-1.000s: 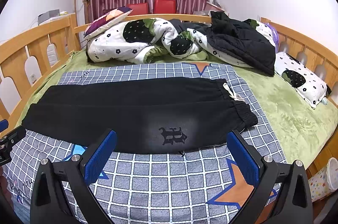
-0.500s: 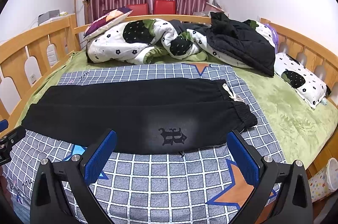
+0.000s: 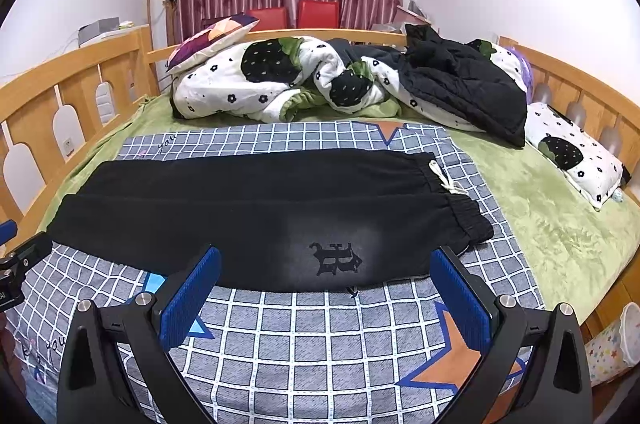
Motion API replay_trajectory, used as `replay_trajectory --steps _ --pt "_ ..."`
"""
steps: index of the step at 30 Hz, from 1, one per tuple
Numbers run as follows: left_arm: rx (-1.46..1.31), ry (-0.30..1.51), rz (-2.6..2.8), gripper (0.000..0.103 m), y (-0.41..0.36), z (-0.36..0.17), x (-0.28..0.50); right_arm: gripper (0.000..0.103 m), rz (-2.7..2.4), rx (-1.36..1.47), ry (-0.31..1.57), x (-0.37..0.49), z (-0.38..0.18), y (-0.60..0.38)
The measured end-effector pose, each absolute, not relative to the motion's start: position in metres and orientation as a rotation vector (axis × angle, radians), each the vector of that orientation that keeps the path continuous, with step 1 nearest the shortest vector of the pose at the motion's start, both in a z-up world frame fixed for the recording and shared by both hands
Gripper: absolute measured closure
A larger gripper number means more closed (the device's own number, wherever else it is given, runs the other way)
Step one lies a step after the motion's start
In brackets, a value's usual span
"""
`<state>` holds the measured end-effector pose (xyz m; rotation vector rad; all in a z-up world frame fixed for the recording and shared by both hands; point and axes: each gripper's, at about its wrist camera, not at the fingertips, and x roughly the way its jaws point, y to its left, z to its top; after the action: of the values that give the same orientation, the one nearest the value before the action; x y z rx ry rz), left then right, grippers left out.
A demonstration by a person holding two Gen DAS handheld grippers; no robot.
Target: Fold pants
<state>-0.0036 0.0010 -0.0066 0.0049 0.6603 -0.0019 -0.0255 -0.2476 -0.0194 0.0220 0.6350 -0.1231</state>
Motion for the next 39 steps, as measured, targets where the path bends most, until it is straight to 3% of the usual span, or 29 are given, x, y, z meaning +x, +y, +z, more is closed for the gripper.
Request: replay_trajectory --steps 13,18,22,29,34,39 --pt "-0.041 0.57 0.029 0.0 0.057 0.07 -0.025 0.004 -0.044 0.122 0.557 -0.056 0.035 -0.265" --pt "-0.161 0.568 0.032 0.0 0.107 0.071 -0.004 0.004 -0.01 0.16 0.567 -0.031 0.059 -0.294" --pt "-0.212 0.616 0.063 0.0 0.146 0.031 0.024 0.011 -0.021 0.18 0.612 0.003 0.038 -0.322" --pt "-0.35 0.806 0.098 0.003 0.202 -0.094 0.07 0.039 -0.054 0.218 0.763 0.05 -0.077 -0.36" --pt "-0.513 0.936 0.111 0.015 0.234 -0.181 0.097 0.04 -0.072 0.317 0.87 0.065 -0.167 -0.387" --pt "-0.635 0.927 0.107 0.016 0.247 -0.218 0.123 0.04 -0.074 0.452 0.845 0.076 -0.204 -0.408"
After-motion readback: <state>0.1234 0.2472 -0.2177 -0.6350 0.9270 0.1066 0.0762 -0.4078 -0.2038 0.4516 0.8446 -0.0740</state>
